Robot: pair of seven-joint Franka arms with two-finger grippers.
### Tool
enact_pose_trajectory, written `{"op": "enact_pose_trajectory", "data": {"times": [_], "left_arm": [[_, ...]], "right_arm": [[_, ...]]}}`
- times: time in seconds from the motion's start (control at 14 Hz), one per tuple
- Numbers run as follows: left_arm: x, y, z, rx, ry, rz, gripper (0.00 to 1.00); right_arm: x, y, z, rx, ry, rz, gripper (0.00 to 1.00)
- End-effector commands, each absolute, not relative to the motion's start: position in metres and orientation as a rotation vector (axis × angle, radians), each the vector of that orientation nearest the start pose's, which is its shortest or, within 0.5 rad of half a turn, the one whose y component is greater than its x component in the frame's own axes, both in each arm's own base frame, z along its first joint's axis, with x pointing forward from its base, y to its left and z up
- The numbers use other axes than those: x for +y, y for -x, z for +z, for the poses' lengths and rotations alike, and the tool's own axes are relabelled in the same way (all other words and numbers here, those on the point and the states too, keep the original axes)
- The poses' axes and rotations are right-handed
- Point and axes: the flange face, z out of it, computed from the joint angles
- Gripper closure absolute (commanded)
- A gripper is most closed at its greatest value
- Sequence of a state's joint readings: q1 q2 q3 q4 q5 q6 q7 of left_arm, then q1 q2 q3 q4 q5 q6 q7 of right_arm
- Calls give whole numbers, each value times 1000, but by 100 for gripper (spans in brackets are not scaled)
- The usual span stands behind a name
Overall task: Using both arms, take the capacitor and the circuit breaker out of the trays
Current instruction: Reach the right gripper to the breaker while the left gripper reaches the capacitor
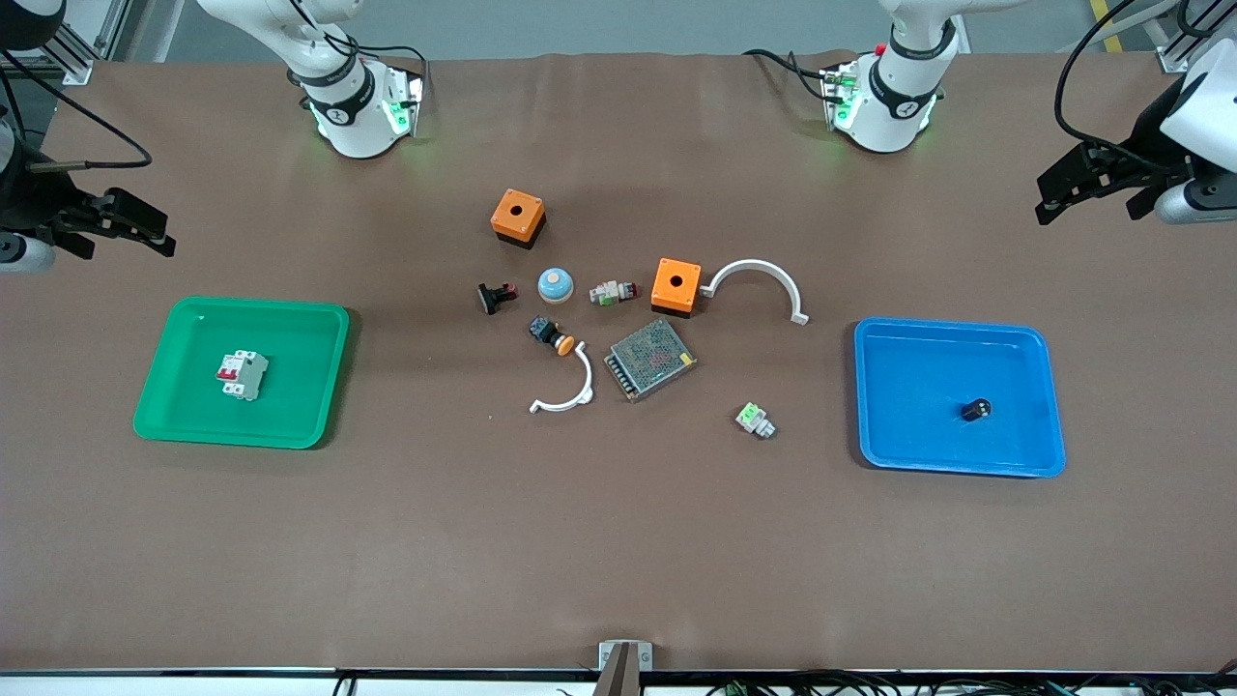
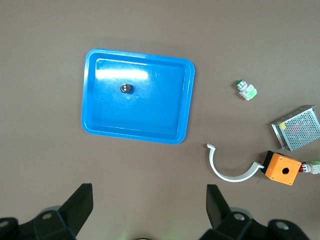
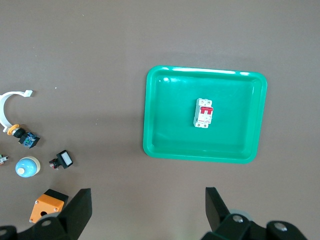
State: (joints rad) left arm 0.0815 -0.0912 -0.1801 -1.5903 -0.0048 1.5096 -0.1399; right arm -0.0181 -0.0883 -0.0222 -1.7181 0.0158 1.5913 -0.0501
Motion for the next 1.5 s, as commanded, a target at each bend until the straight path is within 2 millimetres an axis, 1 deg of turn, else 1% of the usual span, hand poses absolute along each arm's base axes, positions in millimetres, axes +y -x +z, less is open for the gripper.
{"op": "enact_pose_trajectory", "data": {"times": [0.0, 0.07, 0.14, 0.21, 0.29, 0.36, 0.43, 0.5, 0.57, 0.64, 0.79, 0.86, 0.93, 1.0, 1.07, 1.21, 1.29, 1.36, 1.43], "left_arm": [[-52, -516, 659, -66, 3143, -9, 0], [-51, -519, 656, -69, 3140, -3, 0], [-44, -526, 652, -85, 3125, -1, 0], [-33, -537, 647, -105, 3096, -8, 0], [-29, -549, 637, -107, 3084, -4, 0], [-18, -561, 621, -130, 3084, 8, 0], [0, -574, 601, -172, 3087, 12, 0], [5, -582, 577, -172, 3088, 26, 0], [6, -586, 554, -168, 3087, 14, 0], [10, -588, 529, -166, 3079, -5, 0], [23, -590, 479, -156, 3043, -82, 0], [24, -592, 450, -148, 3049, -99, 0], [27, -594, 425, -148, 3055, -118, 0], [39, -597, 399, -190, 3063, -123, 0], [46, -602, 374, -205, 3073, -110, 0], [53, -611, 325, -221, 3095, -105, 0], [58, -613, 304, -234, 3104, -106, 1], [60, -615, 290, -238, 3110, -123, 1], [68, -615, 274, -259, 3115, -119, 3]], "right_arm": [[-20, -521, 609, -34, 3137, 48, 0], [-20, -521, 609, -32, 3137, 48, 0], [-20, -521, 609, -32, 3137, 48, 0], [-20, -521, 609, -32, 3137, 48, 0], [-21, -521, 613, -29, 3138, 41, 0], [-26, -525, 619, -17, 3138, 22, 0], [-35, -532, 619, 14, 3139, 17, 0], [-47, -539, 607, 57, 3138, 48, 0], [-52, -549, 593, 72, 3139, 75, 0], [-60, -563, 573, 94, 3133, 103, 0], [-96, -593, 526, 167, 3119, 137, 0], [-102, -607, 497, 171, 3120, 176, 0], [-115, -608, 480, 201, 3107, 207, 0], [-122, -606, 460, 219, 3102, 212, 0], [-131, -602, 434, 242, 3102, 190, 0], [-133, -593, 392, 253, 3105, 150, 0], [-132, -585, 363, 255, 3109, 129, 0], [-130, -578, 340, 255, 3117, 65, 0], [-129, -569, 317, 260, 3123, 16, 0]]}}
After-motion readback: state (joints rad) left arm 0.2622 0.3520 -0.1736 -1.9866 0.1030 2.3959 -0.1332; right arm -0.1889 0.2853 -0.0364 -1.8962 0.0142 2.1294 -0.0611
